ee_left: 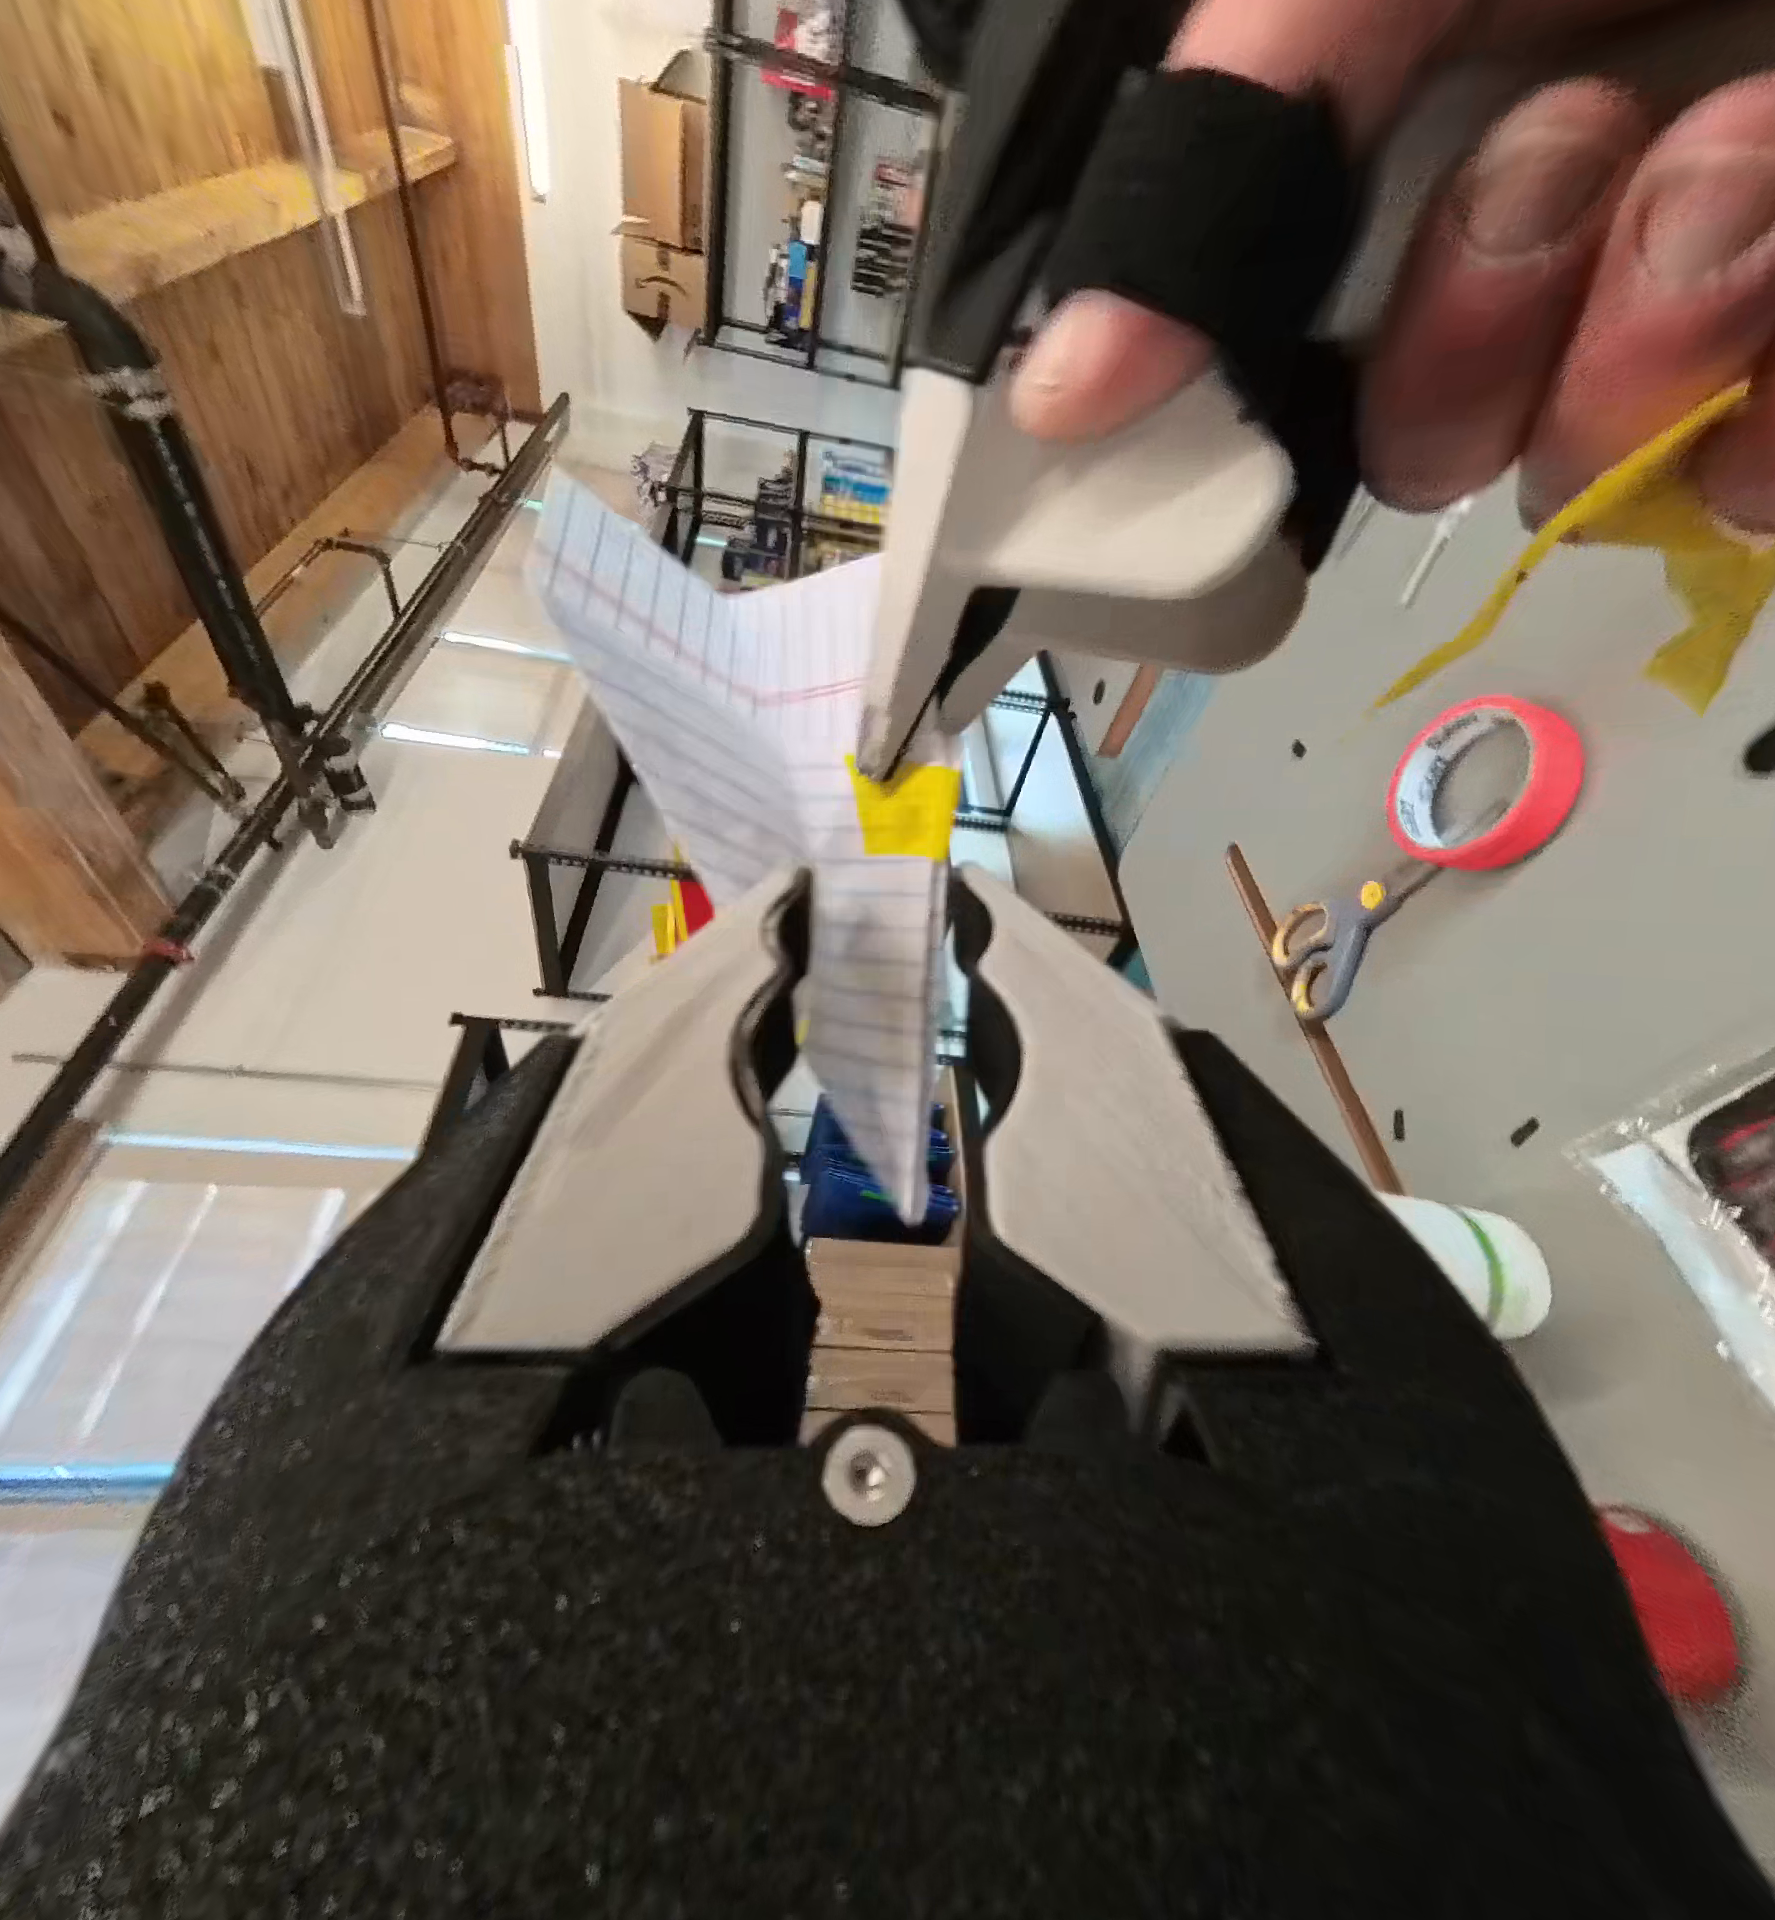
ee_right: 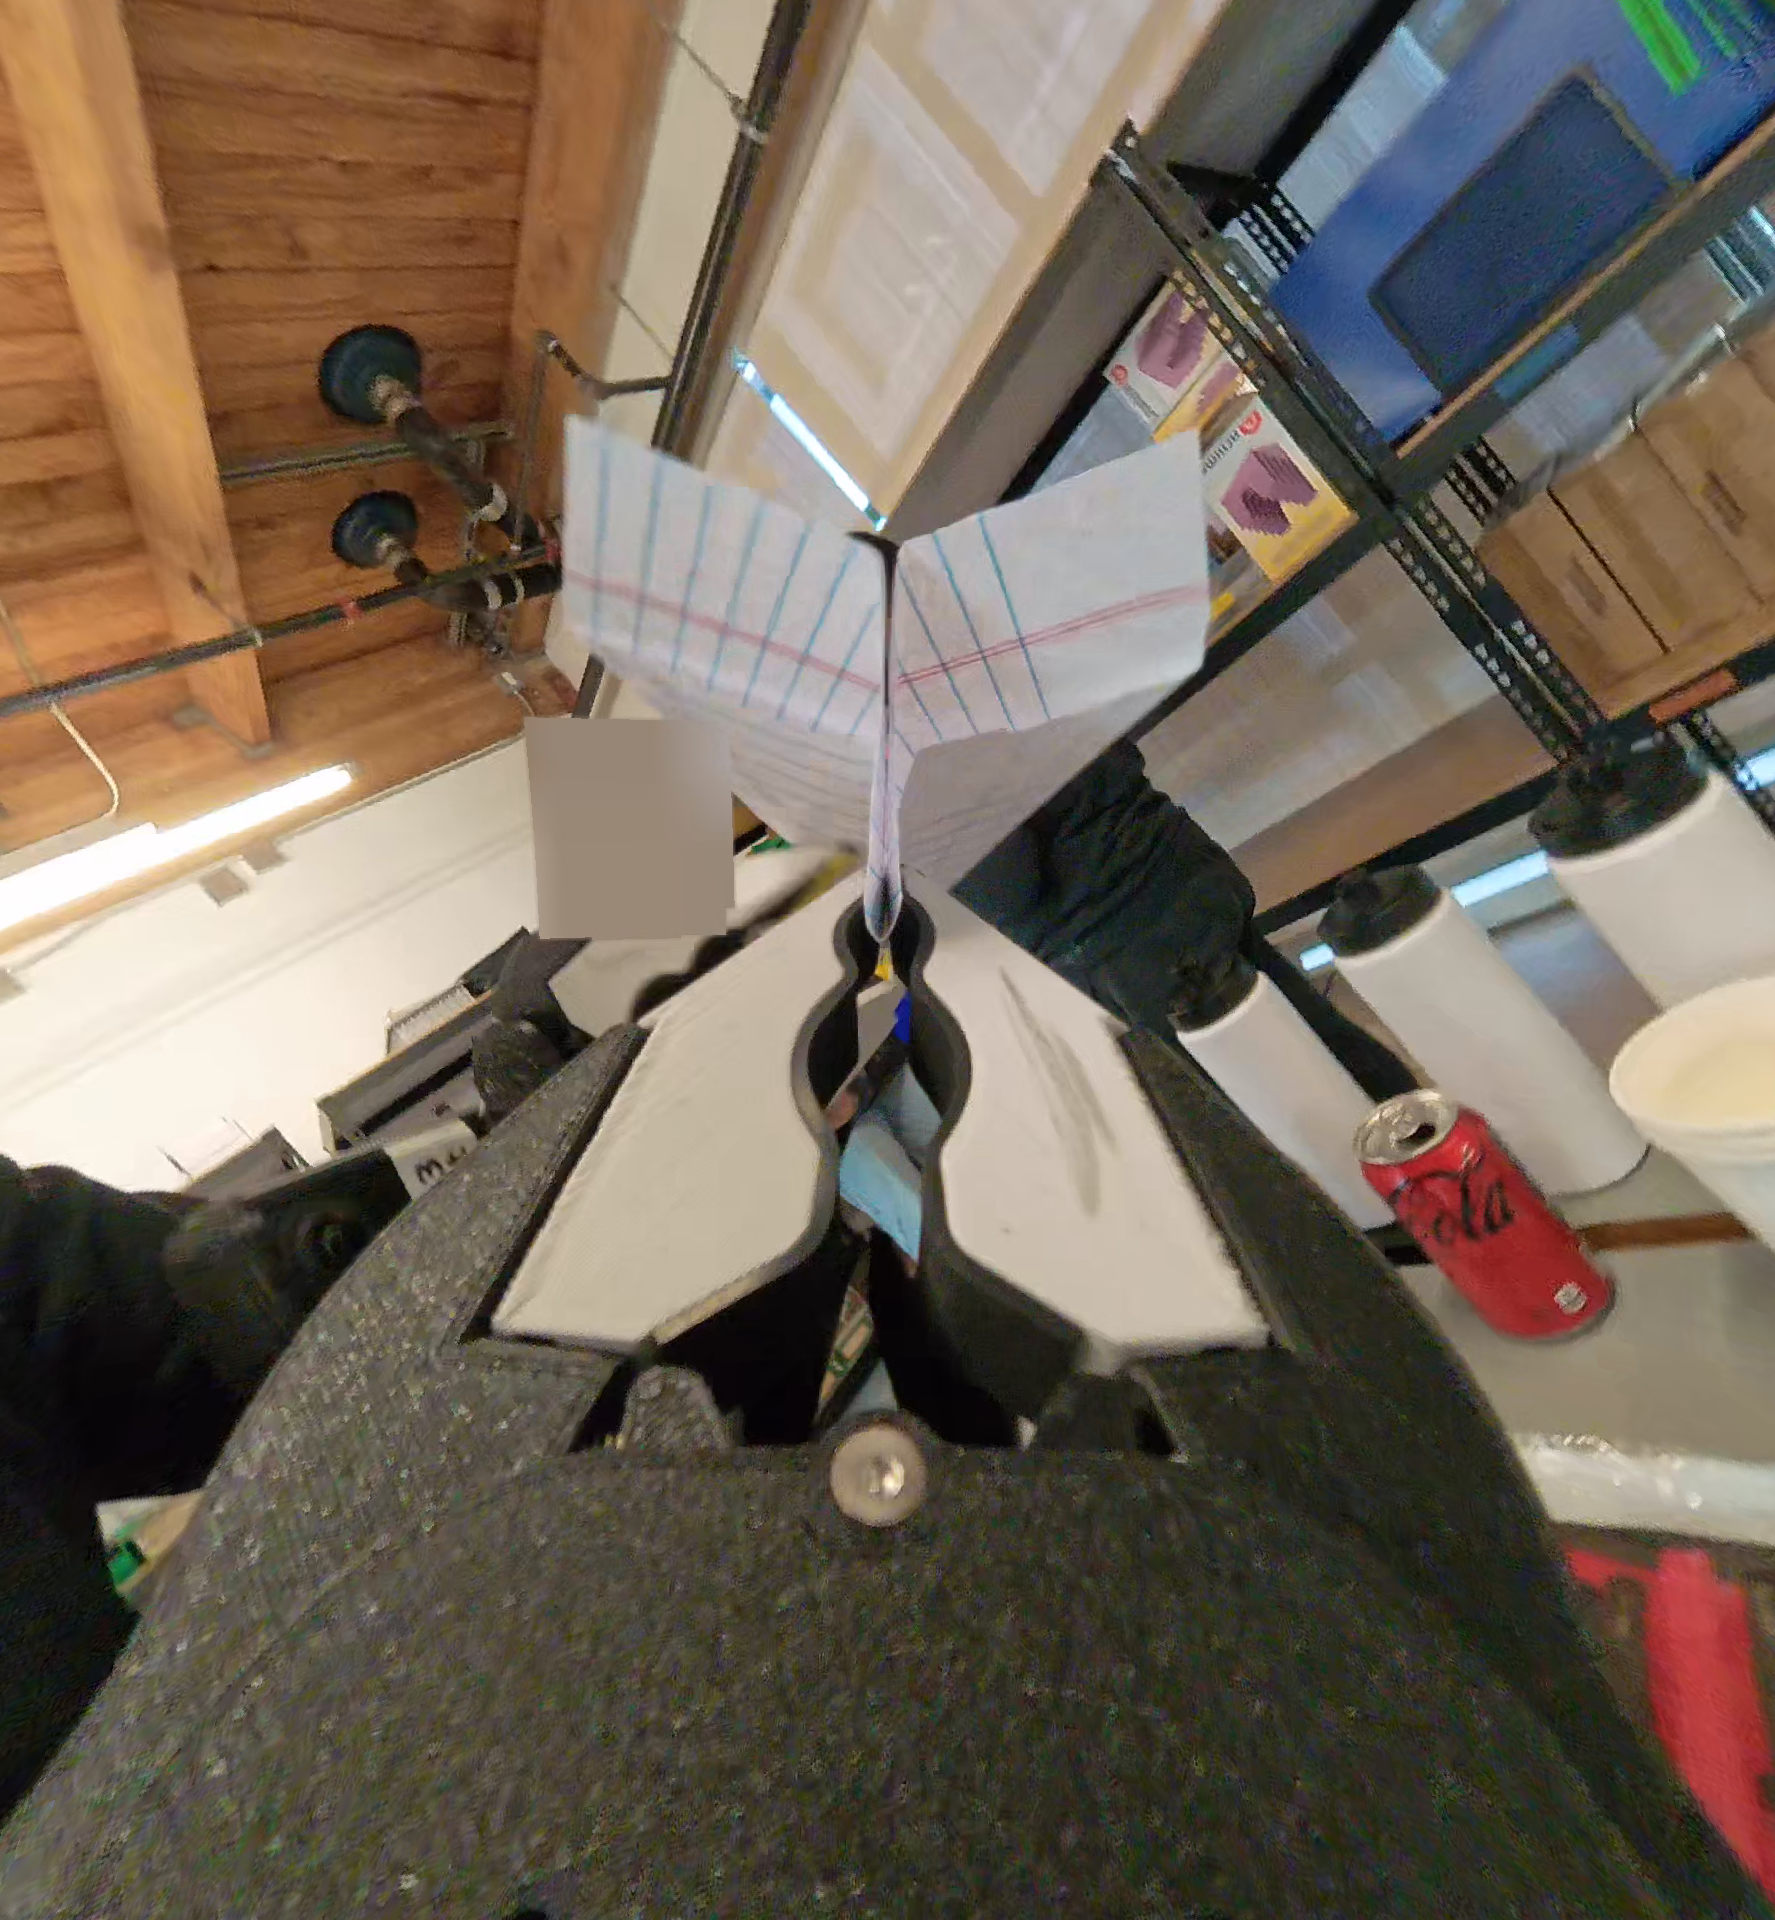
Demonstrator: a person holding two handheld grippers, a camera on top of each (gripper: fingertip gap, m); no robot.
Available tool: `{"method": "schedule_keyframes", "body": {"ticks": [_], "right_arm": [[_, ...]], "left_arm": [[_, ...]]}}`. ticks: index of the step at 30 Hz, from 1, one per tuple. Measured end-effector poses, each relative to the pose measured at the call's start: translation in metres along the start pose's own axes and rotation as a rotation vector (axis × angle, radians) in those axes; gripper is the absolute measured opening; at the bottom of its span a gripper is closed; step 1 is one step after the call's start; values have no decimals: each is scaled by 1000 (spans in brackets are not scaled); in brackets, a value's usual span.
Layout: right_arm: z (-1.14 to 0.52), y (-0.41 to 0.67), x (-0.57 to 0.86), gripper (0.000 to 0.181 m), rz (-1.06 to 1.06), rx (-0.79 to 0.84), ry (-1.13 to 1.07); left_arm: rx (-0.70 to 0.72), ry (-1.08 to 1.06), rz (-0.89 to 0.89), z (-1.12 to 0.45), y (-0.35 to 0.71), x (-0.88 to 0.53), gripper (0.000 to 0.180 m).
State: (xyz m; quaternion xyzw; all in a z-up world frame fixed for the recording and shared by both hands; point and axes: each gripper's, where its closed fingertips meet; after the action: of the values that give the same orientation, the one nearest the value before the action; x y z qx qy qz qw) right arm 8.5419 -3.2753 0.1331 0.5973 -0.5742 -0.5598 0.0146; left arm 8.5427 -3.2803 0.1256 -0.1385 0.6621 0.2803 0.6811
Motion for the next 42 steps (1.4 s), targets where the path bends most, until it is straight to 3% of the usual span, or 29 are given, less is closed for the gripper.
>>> {"method": "schedule_keyframes", "body": {"ticks": [4,9,15,21,26,29,32,34,36,38,40,41,42], "right_arm": [[7,26,-19,0,169,34,107],[15,45,-47,0,277,38,302],[10,55,-70,0,323,7,423],[4,54,-76,0,339,-33,432],[-3,61,-82,2,352,-20,411],[-6,63,-76,34,326,-27,361],[-12,59,-79,33,326,-29,346],[-18,61,-76,19,298,-30,324],[-21,63,-78,17,277,-16,338],[-25,64,-76,0,296,-25,324],[-26,66,-76,0,287,-25,319],[-26,67,-76,0,287,-27,308],[-24,70,-76,0,300,-14,307]], "left_arm": [[26,58,317,24,4,-42,54],[44,-154,897,22,-2,-49,63],[309,-372,1443,20,19,-61,39],[475,-347,1553,25,32,-77,2],[569,-340,1634,27,32,-85,0],[620,-320,1734,26,28,-96,0],[630,-325,1766,21,30,-96,0],[626,-319,1770,18,31,-94,0],[646,-359,1750,18,39,-93,0],[640,-363,1741,15,42,-92,0],[626,-333,1764,11,38,-95,5],[621,-311,1773,9,35,-97,16],[640,-298,1784,11,32,-100,12]]}}
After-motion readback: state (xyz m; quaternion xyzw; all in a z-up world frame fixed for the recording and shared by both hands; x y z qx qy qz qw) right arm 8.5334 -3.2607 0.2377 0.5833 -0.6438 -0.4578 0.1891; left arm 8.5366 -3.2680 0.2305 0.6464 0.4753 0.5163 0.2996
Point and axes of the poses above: each gripper's, where its closed fingertips meet, z back along the fingers, y out of its top, x = y × z across the jaws
